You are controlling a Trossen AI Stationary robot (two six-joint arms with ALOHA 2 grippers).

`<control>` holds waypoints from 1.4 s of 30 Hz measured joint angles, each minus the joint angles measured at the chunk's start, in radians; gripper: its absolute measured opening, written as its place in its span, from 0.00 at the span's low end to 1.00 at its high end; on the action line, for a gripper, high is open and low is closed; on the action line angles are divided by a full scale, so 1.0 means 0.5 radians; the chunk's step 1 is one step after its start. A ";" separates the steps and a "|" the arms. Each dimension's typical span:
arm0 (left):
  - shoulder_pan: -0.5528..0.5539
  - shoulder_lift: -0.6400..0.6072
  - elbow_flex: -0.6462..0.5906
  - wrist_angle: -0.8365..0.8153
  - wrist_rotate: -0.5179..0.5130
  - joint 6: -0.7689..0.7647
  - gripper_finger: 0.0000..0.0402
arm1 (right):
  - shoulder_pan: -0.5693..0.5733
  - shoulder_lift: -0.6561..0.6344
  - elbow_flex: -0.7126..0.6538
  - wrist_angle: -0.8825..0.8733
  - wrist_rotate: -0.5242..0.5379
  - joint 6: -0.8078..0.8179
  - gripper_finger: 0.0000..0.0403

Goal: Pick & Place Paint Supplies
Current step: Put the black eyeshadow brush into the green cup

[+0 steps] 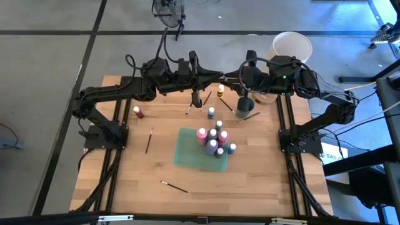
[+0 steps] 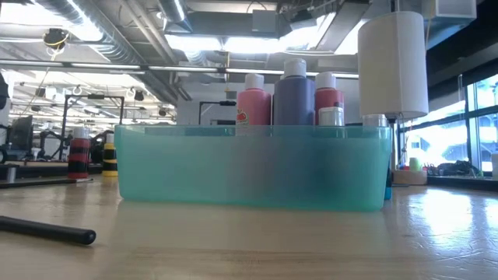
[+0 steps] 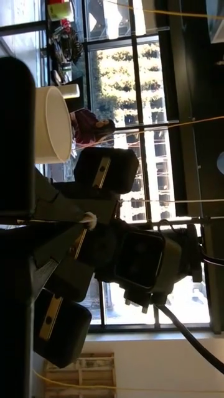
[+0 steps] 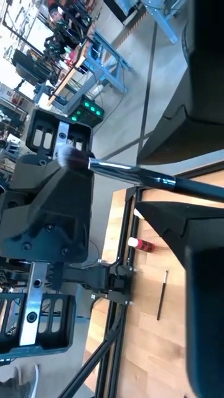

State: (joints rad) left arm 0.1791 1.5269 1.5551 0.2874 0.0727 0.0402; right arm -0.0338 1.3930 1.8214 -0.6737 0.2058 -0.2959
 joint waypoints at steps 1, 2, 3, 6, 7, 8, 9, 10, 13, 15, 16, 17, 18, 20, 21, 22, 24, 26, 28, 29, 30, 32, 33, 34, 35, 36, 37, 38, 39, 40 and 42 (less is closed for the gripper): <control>0.000 0.000 0.000 0.000 0.000 0.001 0.00 | 0.000 0.000 0.000 -0.003 0.000 -0.001 0.26; 0.001 0.000 0.000 0.000 0.000 0.001 0.00 | 0.000 0.000 0.000 -0.008 0.000 -0.001 0.25; 0.001 0.000 0.000 -0.001 0.000 0.001 0.00 | 0.000 0.000 0.000 -0.014 0.000 -0.001 0.24; 0.001 0.000 0.000 -0.001 0.000 0.008 0.00 | 0.000 0.000 0.000 -0.014 0.000 -0.018 0.19; 0.001 0.000 0.000 -0.001 0.000 0.017 0.00 | 0.000 0.000 0.000 -0.014 0.001 -0.035 0.18; 0.001 0.000 0.000 -0.002 0.000 0.023 0.00 | 0.000 0.000 0.000 -0.015 0.001 -0.051 0.16; 0.001 0.000 0.000 -0.002 0.004 0.027 0.00 | 0.000 0.000 0.000 -0.018 0.003 -0.060 0.14; 0.001 0.000 0.000 -0.007 0.012 0.028 0.00 | 0.000 -0.001 0.000 -0.022 0.007 -0.062 0.13; 0.001 0.000 0.000 -0.017 0.028 0.025 0.00 | 0.000 -0.002 0.000 -0.035 0.010 -0.067 0.09; 0.001 0.000 0.000 -0.020 0.028 0.022 0.00 | 0.000 -0.002 0.000 -0.044 0.013 -0.067 0.08; 0.001 0.000 0.000 -0.021 0.028 0.021 0.00 | 0.000 -0.002 0.000 -0.046 0.013 -0.067 0.08; 0.001 0.000 0.000 -0.021 0.028 0.021 0.00 | 0.000 -0.002 0.000 -0.046 0.013 -0.068 0.08; 0.001 0.000 0.000 -0.021 0.028 0.021 0.00 | 0.000 -0.002 0.000 -0.047 0.012 -0.068 0.08; 0.001 0.000 0.000 -0.025 0.020 0.022 0.00 | 0.000 -0.003 0.000 -0.059 0.012 -0.068 0.08; 0.001 0.000 0.000 -0.027 0.012 0.029 0.00 | 0.000 -0.005 0.000 -0.065 0.012 -0.068 0.07; 0.001 0.000 0.000 -0.027 0.011 0.042 0.01 | 0.000 -0.008 0.000 -0.071 0.012 -0.068 0.07; 0.001 0.000 0.000 -0.027 0.010 0.095 0.02 | 0.000 -0.009 0.000 -0.076 0.022 -0.068 0.07; 0.002 0.000 0.000 -0.011 0.004 0.124 0.04 | 0.000 -0.020 0.001 -0.106 0.031 -0.058 0.07; 0.004 -0.001 0.002 0.000 -0.017 0.122 0.08 | 0.001 -0.035 0.027 -0.147 0.030 -0.032 0.07; 0.005 -0.002 0.002 0.002 -0.024 0.122 0.10 | 0.001 -0.041 0.048 -0.157 0.030 -0.017 0.07; 0.005 -0.002 0.002 0.003 -0.028 0.122 0.12 | 0.001 -0.049 0.069 -0.176 0.031 -0.009 0.07; 0.005 -0.002 0.002 0.003 -0.034 0.122 0.17 | 0.002 -0.072 0.113 -0.256 0.043 0.001 0.07; 0.004 -0.002 0.002 0.004 -0.059 0.122 0.19 | 0.002 -0.082 0.133 -0.301 0.071 0.009 0.07; 0.003 -0.002 0.002 0.004 -0.101 0.122 0.21 | 0.002 -0.096 0.157 -0.356 0.109 0.029 0.07; 0.002 -0.002 0.002 0.003 -0.140 0.122 0.23 | 0.002 -0.115 0.183 -0.431 0.152 0.057 0.07; 0.003 -0.002 0.002 0.001 -0.175 0.122 0.25 | 0.001 -0.138 0.208 -0.496 0.188 0.108 0.07; 0.005 -0.002 0.002 -0.001 -0.204 0.122 0.26 | 0.001 -0.169 0.233 -0.542 0.202 0.179 0.07; 0.005 -0.002 0.002 -0.005 -0.227 0.122 0.28 | 0.000 -0.209 0.257 -0.584 0.200 0.253 0.07; 0.005 -0.002 0.002 -0.007 -0.245 0.122 0.29 | 0.000 -0.253 0.283 -0.612 0.169 0.314 0.07; 0.005 -0.002 0.002 -0.011 -0.255 0.122 0.30 | 0.000 -0.303 0.308 -0.629 0.126 0.357 0.07; 0.005 -0.002 0.002 -0.013 -0.281 0.141 0.31 | 0.000 -0.408 0.350 -0.636 0.090 0.428 0.07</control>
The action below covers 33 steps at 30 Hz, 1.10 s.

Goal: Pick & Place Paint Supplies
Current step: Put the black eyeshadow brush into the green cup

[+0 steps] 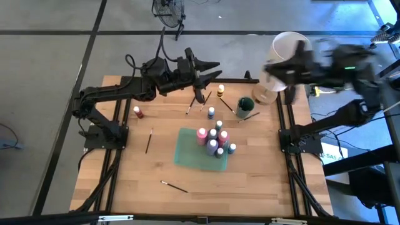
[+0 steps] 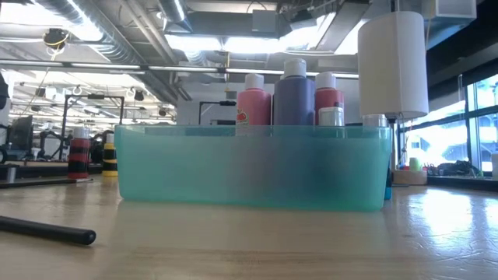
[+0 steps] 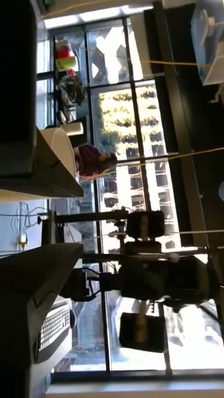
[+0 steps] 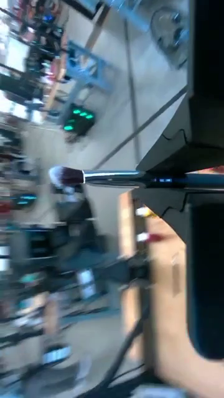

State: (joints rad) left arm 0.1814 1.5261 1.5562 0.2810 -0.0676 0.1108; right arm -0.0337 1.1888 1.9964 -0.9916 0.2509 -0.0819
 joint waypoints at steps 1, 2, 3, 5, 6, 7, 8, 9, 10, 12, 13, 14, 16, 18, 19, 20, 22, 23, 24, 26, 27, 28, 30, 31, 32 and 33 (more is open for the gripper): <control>-0.001 0.000 0.000 0.000 -0.012 0.030 0.31 | 0.002 -0.066 0.016 -0.001 -0.005 0.033 0.07; 0.000 0.000 0.000 0.000 -0.036 0.074 0.32 | 0.001 -0.130 0.025 -0.006 -0.009 0.062 0.07; 0.000 0.000 0.000 -0.002 -0.068 0.131 0.32 | 0.001 -0.194 0.029 -0.008 -0.007 0.100 0.07; 0.002 0.000 0.000 -0.008 -0.143 0.256 0.31 | 0.001 -0.340 0.030 -0.064 -0.009 0.161 0.07; 0.002 0.000 0.000 -0.008 -0.187 0.317 0.31 | 0.001 -0.408 0.029 -0.123 -0.029 0.173 0.07; 0.001 0.000 0.000 -0.008 -0.227 0.364 0.31 | 0.001 -0.482 0.029 -0.187 -0.046 0.179 0.07; 0.001 0.000 0.000 -0.008 -0.263 0.392 0.31 | 0.001 -0.552 0.029 -0.254 -0.048 0.203 0.07; 0.001 0.000 0.000 -0.013 -0.293 0.407 0.30 | 0.001 -0.621 0.029 -0.327 -0.050 0.251 0.08; 0.001 0.000 0.000 -0.016 -0.315 0.415 0.30 | 0.001 -0.681 0.027 -0.390 -0.053 0.313 0.08; 0.005 0.000 0.000 -0.017 -0.348 0.411 0.30 | 0.001 -0.796 0.002 -0.491 -0.050 0.431 0.08; 0.010 0.000 0.000 -0.016 -0.352 0.401 0.30 | 0.001 -0.851 -0.023 -0.535 -0.035 0.478 0.08; 0.018 0.000 0.000 -0.016 -0.350 0.393 0.30 | 0.000 -0.904 -0.060 -0.564 -0.024 0.529 0.08; 0.040 0.000 0.000 -0.017 -0.351 0.382 0.30 | 0.001 -0.994 -0.139 -0.653 -0.072 0.619 0.08; 0.061 0.000 0.000 -0.017 -0.352 0.372 0.30 | 0.001 -1.076 -0.260 -0.723 -0.100 0.676 0.08; 0.068 0.000 0.000 -0.017 -0.352 0.352 0.30 | 0.000 -1.115 -0.334 -0.727 -0.128 0.698 0.08; 0.079 0.000 0.000 -0.017 -0.352 0.317 0.30 | 0.001 -1.157 -0.419 -0.724 -0.183 0.713 0.08; 0.098 0.000 0.000 -0.039 -0.352 0.242 0.30 | 0.001 -1.237 -0.601 -0.712 -0.327 0.718 0.08; 0.107 0.000 0.000 -0.054 -0.351 0.205 0.30 | 0.001 -1.276 -0.698 -0.697 -0.388 0.718 0.08; 0.115 0.000 0.000 -0.079 -0.351 0.165 0.30 | 0.001 -1.316 -0.803 -0.671 -0.449 0.721 0.08; 0.129 0.001 0.000 -0.110 -0.350 0.066 0.30 | 0.001 -1.384 -1.007 -0.603 -0.609 0.742 0.08; 0.129 0.002 0.000 -0.108 -0.351 -0.010 0.30 | 0.001 -1.413 -1.109 -0.578 -0.701 0.754 0.08; 0.130 0.002 0.000 -0.091 -0.351 -0.108 0.30 | 0.001 -1.441 -1.206 -0.542 -0.769 0.756 0.08; 0.128 0.002 0.000 -0.007 -0.350 -0.300 0.30 | 0.001 -1.492 -1.395 -0.413 -0.827 0.768 0.08; 0.126 0.002 0.000 0.045 -0.345 -0.381 0.30 | 0.001 -1.513 -1.480 -0.357 -0.848 0.771 0.08; 0.122 0.000 0.000 0.092 -0.329 -0.444 0.29 | 0.004 -1.531 -1.558 -0.312 -0.871 0.766 0.08; 0.120 -0.004 0.000 0.124 -0.295 -0.490 0.29 | 0.003 -1.546 -1.623 -0.263 -0.897 0.746 0.08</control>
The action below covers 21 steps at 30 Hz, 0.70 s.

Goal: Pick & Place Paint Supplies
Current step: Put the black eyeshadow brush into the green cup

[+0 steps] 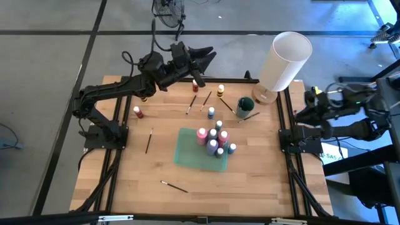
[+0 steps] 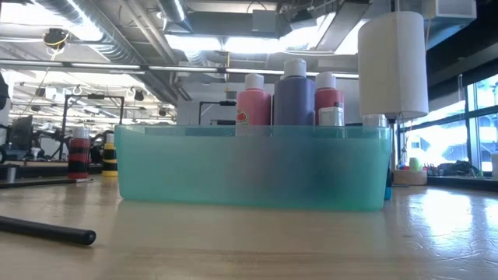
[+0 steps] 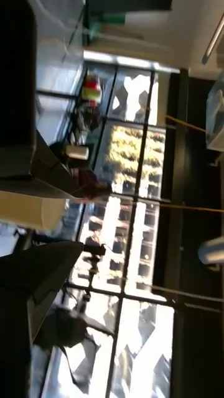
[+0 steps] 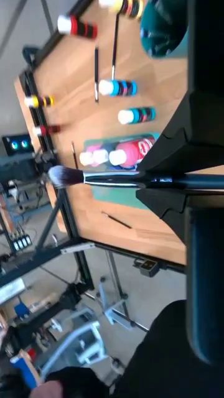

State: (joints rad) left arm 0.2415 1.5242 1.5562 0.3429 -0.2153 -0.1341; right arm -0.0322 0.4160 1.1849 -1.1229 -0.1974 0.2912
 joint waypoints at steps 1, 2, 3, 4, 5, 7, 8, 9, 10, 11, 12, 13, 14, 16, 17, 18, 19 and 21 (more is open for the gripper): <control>-0.001 -0.003 0.000 0.021 0.042 -0.027 0.29 | 0.001 -0.011 -0.059 0.041 -0.021 -0.021 0.08; -0.004 -0.003 0.000 0.043 0.091 -0.038 0.29 | 0.001 -0.022 -0.116 0.079 -0.031 -0.027 0.08; -0.009 -0.003 0.000 0.056 0.139 -0.040 0.29 | 0.001 -0.030 -0.168 0.104 -0.042 -0.030 0.08; -0.012 -0.006 0.000 0.054 0.190 -0.042 0.29 | 0.000 -0.039 -0.216 0.124 -0.062 -0.033 0.08; -0.016 -0.008 0.000 0.045 0.244 -0.042 0.29 | 0.000 -0.048 -0.262 0.142 -0.086 -0.045 0.08; -0.040 -0.011 0.000 0.030 0.349 -0.042 0.29 | 0.000 -0.070 -0.363 0.182 -0.118 -0.072 0.08; -0.050 -0.011 0.000 0.019 0.394 -0.042 0.29 | 0.000 -0.083 -0.418 0.225 -0.124 -0.073 0.08; -0.063 -0.011 0.000 0.007 0.427 -0.042 0.29 | 0.000 -0.096 -0.477 0.284 -0.123 -0.069 0.08; -0.077 -0.011 0.000 0.004 0.445 -0.039 0.29 | 0.000 -0.105 -0.532 0.355 -0.107 -0.047 0.08; -0.089 -0.011 0.000 0.003 0.452 -0.025 0.29 | 0.000 -0.112 -0.589 0.442 -0.038 0.010 0.08; -0.097 -0.011 0.000 0.005 0.454 0.001 0.29 | 0.000 -0.114 -0.644 0.526 0.043 0.080 0.08; -0.103 -0.012 0.000 0.006 0.453 0.037 0.28 | 0.000 -0.114 -0.693 0.603 0.115 0.138 0.08; -0.104 -0.022 -0.001 -0.002 0.456 0.074 0.28 | 0.000 -0.114 -0.740 0.679 0.180 0.167 0.08; -0.088 -0.060 -0.005 -0.019 0.476 0.176 0.28 | -0.001 -0.114 -0.833 0.860 0.300 0.174 0.08; -0.082 -0.087 -0.005 -0.013 0.476 0.246 0.28 | 0.000 -0.114 -0.881 0.956 0.383 0.174 0.08; -0.068 -0.117 -0.004 -0.010 0.474 0.316 0.28 | 0.000 -0.114 -0.930 1.047 0.491 0.174 0.08; -0.052 -0.146 -0.002 -0.004 0.471 0.369 0.27 | -0.001 -0.114 -0.983 1.156 0.596 0.174 0.08; -0.016 -0.208 -0.002 -0.058 0.469 0.409 0.27 | -0.001 -0.106 -1.088 1.362 0.794 0.174 0.08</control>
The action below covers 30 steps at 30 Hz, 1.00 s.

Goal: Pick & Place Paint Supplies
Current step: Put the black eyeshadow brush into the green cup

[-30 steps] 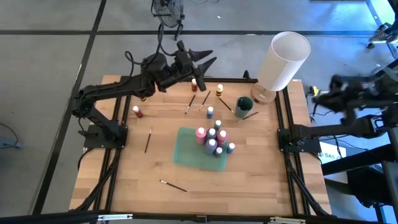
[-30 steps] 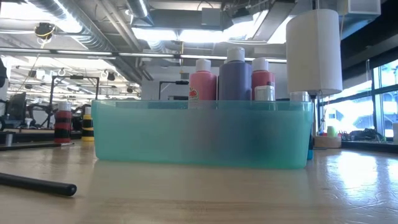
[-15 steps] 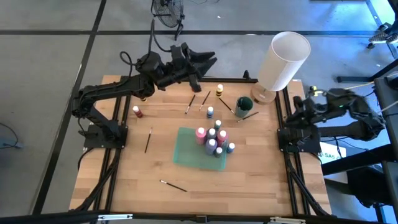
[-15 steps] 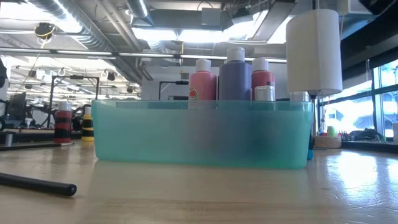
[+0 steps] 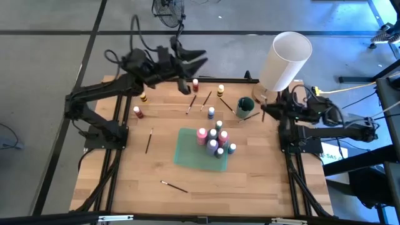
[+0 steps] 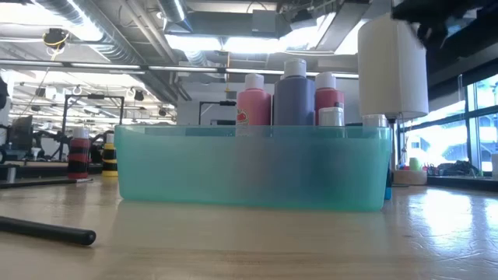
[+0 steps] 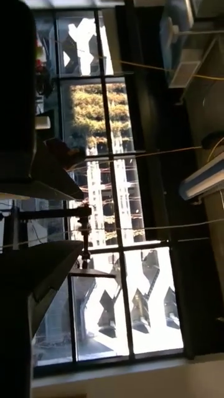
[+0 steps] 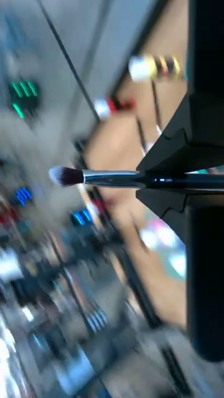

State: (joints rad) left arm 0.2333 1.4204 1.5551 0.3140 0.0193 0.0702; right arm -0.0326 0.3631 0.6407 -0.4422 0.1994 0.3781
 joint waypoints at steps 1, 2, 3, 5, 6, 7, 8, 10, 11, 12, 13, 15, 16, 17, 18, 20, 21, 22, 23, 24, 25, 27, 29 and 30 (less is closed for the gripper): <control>0.017 -0.037 0.000 -0.067 0.000 0.003 0.27 | 0.000 0.010 -0.055 0.083 0.137 0.000 0.08; 0.038 -0.085 0.000 -0.170 0.000 -0.004 0.27 | 0.002 0.020 -0.109 0.136 0.288 0.009 0.08; 0.058 -0.134 0.000 -0.273 0.000 -0.024 0.27 | 0.001 0.028 -0.161 0.177 0.450 0.045 0.08; 0.096 -0.257 0.000 -0.525 0.000 -0.082 0.28 | -0.002 0.047 -0.255 0.317 0.720 0.164 0.08; 0.119 -0.316 0.000 -0.659 0.001 -0.103 0.28 | -0.001 0.057 -0.295 0.389 0.798 0.211 0.08; 0.143 -0.376 0.001 -0.791 0.001 -0.106 0.28 | -0.001 0.071 -0.338 0.477 0.846 0.236 0.08; 0.169 -0.434 0.001 -0.927 0.001 -0.093 0.28 | 0.000 0.088 -0.375 0.565 0.860 0.240 0.08; 0.217 -0.535 0.001 -1.158 0.000 -0.052 0.27 | 0.001 0.133 -0.453 0.757 0.865 0.191 0.08; 0.240 -0.582 0.001 -1.253 -0.001 -0.038 0.27 | 0.000 0.163 -0.495 0.883 0.861 0.140 0.08; 0.261 -0.622 0.001 -1.335 0.000 -0.024 0.26 | 0.000 0.199 -0.537 1.008 0.848 0.086 0.08; 0.279 -0.659 0.001 -1.396 -0.001 -0.007 0.26 | 0.001 0.242 -0.571 1.114 0.842 0.033 0.08; 0.308 -0.709 0.001 -1.509 0.000 0.036 0.25 | 0.001 0.329 -0.621 1.291 0.843 -0.109 0.08; 0.318 -0.722 0.001 -1.536 0.002 0.068 0.25 | 0.001 0.368 -0.636 1.335 0.845 -0.194 0.08; 0.327 -0.729 0.001 -1.558 0.008 0.099 0.25 | 0.001 0.408 -0.641 1.350 0.860 -0.281 0.08; 0.336 -0.731 0.001 -1.570 0.015 0.137 0.24 | 0.001 0.448 -0.641 1.360 0.872 -0.343 0.08; 0.355 -0.730 0.001 -1.570 0.040 0.226 0.24 | 0.001 0.519 -0.641 1.388 0.912 -0.402 0.08; 0.367 -0.726 0.001 -1.568 0.060 0.279 0.24 | 0.001 0.548 -0.641 1.395 0.936 -0.412 0.08; 0.381 -0.717 0.001 -1.563 0.076 0.329 0.24 | 0.001 0.572 -0.641 1.397 0.973 -0.415 0.08; 0.395 -0.703 0.002 -1.563 0.095 0.363 0.24 | 0.001 0.596 -0.641 1.395 1.017 -0.413 0.08; 0.411 -0.684 0.002 -1.563 0.120 0.385 0.24 | 0.001 0.620 -0.641 1.388 1.065 -0.408 0.08; 0.427 -0.663 0.002 -1.567 0.146 0.392 0.24 | 0.000 0.645 -0.641 1.379 1.113 -0.396 0.08; 0.460 -0.617 0.002 -1.578 0.172 0.394 0.24 | -0.007 0.692 -0.641 1.374 1.187 -0.361 0.08; 0.495 -0.576 0.002 -1.589 0.173 0.393 0.24 | -0.033 0.726 -0.641 1.380 1.193 -0.352 0.08; 0.511 -0.556 0.002 -1.607 0.173 0.399 0.24 | -0.053 0.740 -0.641 1.377 1.164 -0.329 0.08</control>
State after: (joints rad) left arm 0.4886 1.1422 1.5558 -0.4894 0.1059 0.2696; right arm -0.0589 0.7328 0.3202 0.2464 0.7812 0.2134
